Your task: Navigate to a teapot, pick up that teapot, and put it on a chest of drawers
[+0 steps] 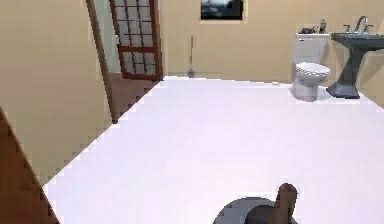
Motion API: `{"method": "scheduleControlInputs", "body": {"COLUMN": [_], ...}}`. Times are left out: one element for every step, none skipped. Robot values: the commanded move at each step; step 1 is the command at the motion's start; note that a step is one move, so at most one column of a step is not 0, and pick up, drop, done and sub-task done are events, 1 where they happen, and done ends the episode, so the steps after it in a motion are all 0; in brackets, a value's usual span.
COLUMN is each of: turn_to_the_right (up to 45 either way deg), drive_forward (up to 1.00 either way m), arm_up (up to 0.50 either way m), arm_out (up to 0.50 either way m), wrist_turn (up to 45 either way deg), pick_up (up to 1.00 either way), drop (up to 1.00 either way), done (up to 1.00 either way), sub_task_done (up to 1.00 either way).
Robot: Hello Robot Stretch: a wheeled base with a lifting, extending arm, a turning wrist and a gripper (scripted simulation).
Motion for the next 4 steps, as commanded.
{"method": "scheduleControlInputs", "body": {"turn_to_the_right": [6.0,0.0,-18.0,0.0], "drive_forward": [0.00,0.50,0.00,1.00], "arm_up": [0.00,0.00,0.00,0.00], "arm_out": [0.00,0.00,0.00,0.00], "wrist_turn": [0.0,0.0,0.0,0.0], "pick_up": [0.00,0.00,0.00,0.00], "drop": [0.00,0.00,0.00,0.00], "done": [0.00,0.00,0.00,0.00], "sub_task_done": [0.00,0.00,0.00,0.00]}}
